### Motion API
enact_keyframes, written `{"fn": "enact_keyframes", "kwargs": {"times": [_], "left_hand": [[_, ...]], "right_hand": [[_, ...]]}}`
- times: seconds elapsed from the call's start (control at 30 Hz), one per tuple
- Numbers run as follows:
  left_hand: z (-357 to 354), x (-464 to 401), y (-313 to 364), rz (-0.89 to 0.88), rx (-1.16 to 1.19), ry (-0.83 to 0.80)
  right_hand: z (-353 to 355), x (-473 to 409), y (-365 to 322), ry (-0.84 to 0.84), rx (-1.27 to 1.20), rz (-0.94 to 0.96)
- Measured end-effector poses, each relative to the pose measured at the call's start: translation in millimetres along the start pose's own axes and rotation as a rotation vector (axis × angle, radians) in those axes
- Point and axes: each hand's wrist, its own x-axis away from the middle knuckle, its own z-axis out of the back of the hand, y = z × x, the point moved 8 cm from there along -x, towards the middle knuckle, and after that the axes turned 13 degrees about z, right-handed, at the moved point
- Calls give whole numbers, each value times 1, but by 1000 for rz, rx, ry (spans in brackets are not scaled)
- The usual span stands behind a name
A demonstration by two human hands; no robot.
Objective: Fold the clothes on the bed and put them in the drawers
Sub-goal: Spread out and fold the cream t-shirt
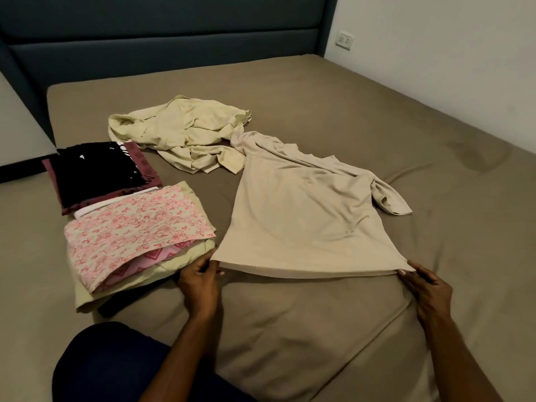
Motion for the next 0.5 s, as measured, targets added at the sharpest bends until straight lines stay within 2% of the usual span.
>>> {"fn": "enact_keyframes", "kwargs": {"times": [0.07,0.23,0.37,0.5], "left_hand": [[-6,2,0,60,67,-62],[-9,9,10,8,-50,-71],[-3,11,28,-316,-404,27],[-12,17,47,-636,-845,108]], "right_hand": [[2,-1,0,43,21,15],[1,-2,-4,147,83,60],[-4,-11,-8,217,280,129],[-1,-19,-35,161,615,288]]}}
